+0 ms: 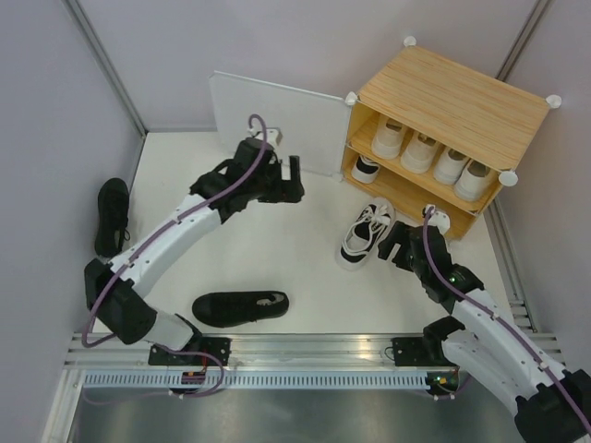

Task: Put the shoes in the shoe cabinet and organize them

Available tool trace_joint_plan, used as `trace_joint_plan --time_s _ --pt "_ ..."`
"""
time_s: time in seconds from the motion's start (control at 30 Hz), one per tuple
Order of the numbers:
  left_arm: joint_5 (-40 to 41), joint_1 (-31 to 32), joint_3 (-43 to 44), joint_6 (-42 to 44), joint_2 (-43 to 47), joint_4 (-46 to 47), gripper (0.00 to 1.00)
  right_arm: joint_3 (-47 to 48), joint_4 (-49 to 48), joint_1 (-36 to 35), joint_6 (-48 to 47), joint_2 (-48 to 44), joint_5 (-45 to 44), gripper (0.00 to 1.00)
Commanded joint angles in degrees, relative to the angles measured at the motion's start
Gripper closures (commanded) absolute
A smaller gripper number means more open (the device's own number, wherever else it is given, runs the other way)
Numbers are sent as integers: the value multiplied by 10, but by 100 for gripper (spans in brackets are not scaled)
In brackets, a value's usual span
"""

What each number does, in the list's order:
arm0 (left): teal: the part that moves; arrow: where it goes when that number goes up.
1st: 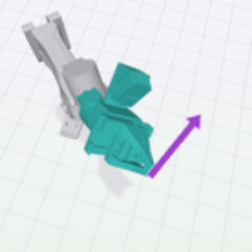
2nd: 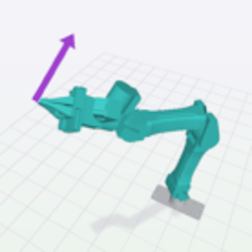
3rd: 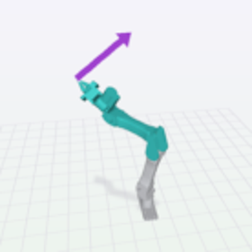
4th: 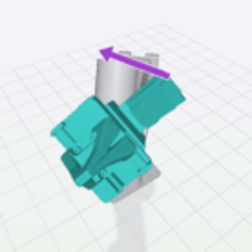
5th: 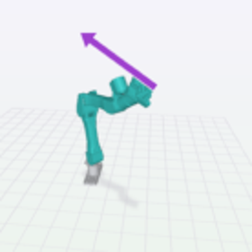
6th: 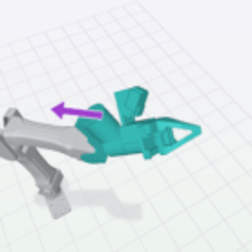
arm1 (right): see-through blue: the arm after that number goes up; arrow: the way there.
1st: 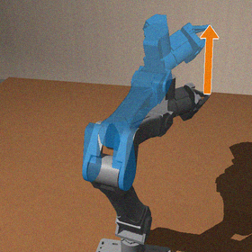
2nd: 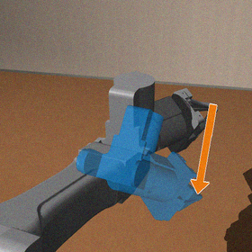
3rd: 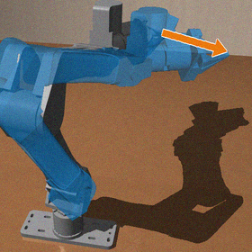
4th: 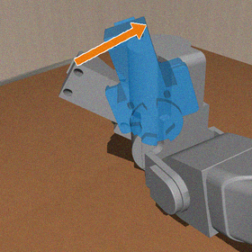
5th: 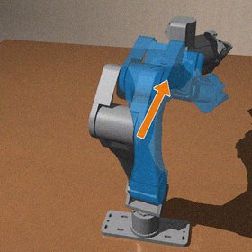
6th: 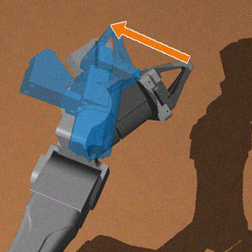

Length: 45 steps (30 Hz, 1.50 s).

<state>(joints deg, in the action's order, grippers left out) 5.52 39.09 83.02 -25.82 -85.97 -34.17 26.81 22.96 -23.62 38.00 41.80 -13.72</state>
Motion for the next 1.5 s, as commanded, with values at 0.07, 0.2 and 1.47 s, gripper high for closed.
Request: trace_joint_plan --time_s 0.07,0.2,1.47 --pt "-8 -168 -102 1 148 -47 0 26 -58 -41 55 84 -59 12" --pt "9 -245 -171 29 235 -40 0 39 -79 -82 94 131 -94 14" --pt "95 -270 -328 54 343 12 0 71 -125 -111 198 291 -166 99"
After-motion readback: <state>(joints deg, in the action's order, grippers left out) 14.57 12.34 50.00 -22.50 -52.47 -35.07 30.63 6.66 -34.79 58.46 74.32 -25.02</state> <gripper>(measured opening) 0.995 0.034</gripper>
